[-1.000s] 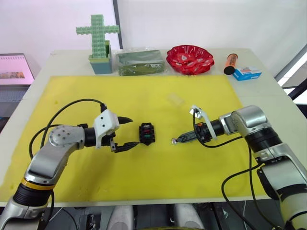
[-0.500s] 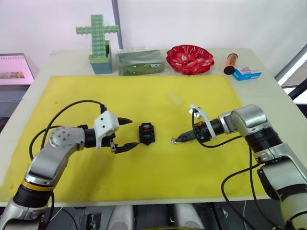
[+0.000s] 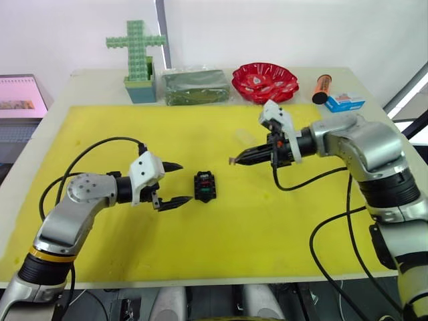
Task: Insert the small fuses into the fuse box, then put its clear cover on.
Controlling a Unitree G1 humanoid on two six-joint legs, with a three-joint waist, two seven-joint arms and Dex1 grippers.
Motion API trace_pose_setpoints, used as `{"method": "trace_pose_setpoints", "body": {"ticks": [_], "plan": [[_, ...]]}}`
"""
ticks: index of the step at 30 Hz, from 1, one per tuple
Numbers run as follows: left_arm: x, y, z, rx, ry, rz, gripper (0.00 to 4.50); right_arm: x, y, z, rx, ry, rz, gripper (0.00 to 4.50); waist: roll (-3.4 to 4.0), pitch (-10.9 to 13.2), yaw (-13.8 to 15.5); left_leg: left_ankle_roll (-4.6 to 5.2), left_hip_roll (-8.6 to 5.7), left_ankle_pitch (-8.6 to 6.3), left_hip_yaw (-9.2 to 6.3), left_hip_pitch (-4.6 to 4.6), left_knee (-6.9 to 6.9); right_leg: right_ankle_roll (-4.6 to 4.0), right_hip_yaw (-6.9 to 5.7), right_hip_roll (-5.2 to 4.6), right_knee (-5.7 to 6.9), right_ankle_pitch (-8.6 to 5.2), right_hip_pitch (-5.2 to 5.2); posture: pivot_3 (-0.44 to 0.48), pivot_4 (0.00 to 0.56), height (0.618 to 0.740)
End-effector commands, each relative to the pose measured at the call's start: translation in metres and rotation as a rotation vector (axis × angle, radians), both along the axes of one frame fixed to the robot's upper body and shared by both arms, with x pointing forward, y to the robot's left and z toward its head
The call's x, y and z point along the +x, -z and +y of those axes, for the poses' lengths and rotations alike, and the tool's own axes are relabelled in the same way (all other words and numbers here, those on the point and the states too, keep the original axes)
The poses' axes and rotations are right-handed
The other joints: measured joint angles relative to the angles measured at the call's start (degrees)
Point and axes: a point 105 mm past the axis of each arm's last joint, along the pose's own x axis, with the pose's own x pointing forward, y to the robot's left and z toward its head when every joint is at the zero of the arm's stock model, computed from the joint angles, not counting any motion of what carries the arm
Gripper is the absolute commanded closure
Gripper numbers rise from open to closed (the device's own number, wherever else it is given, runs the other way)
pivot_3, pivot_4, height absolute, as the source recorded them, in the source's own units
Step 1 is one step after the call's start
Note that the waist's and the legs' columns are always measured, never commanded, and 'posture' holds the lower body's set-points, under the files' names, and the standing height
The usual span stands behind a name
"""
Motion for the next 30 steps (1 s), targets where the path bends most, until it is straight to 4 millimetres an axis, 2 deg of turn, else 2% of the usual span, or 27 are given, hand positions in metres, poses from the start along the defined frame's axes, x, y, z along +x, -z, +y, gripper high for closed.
{"method": "trace_pose_setpoints", "body": {"ticks": [1, 6, 12, 20, 30], "plan": [[0.002, -0.008, -0.003, 0.010, 0.031, -0.040, 0.00, 0.001, -0.016, 0.015, -0.020, -0.084, -0.157, 4.46, 0.00, 0.0, 0.0, 0.00, 0.00, 0.00, 0.00, 0.00, 0.00, 0.00, 0.00, 0.01, 0.00, 0.00, -0.01, 0.000, 0.150, 0.740], [0.002, -0.005, 0.000, 0.016, 0.064, -0.008, 0.00, 0.003, -0.014, 0.036, -0.041, -0.153, -0.216, 4.46, 0.01, 0.0, -0.1, 0.00, 0.01, 0.00, 0.01, 0.00, 0.00, 0.00, 0.00, 0.02, 0.02, 0.00, -0.01, 0.000, 0.150, 0.740], [0.005, -0.001, 0.004, 0.036, 0.069, -0.002, 0.00, 0.007, -0.002, 0.055, -0.077, -0.206, -0.245, 4.46, 0.00, 0.0, 0.0, 0.00, 0.01, 0.00, 0.01, 0.00, 0.02, 0.00, -0.01, 0.03, 0.04, 0.00, -0.01, 0.000, 0.150, 0.740], [0.004, 0.003, 0.000, 0.029, 0.068, 0.004, 0.00, 0.012, 0.009, 0.066, -0.106, -0.231, -0.246, 4.46, 0.00, 0.0, 0.0, -0.01, 0.01, 0.00, 0.01, 0.00, 0.02, 0.00, -0.01, 0.03, 0.07, 0.00, -0.01, 0.000, 0.150, 0.740], [0.006, 0.008, -0.002, 0.014, 0.042, 0.004, 0.00, 0.014, 0.024, 0.067, -0.132, -0.232, -0.185, 4.46, 0.00, 0.0, -0.1, 0.00, 0.01, 0.00, 0.01, 0.00, 0.02, 0.00, -0.01, 0.04, 0.08, 0.00, -0.02, 0.000, 0.150, 0.740]]}}
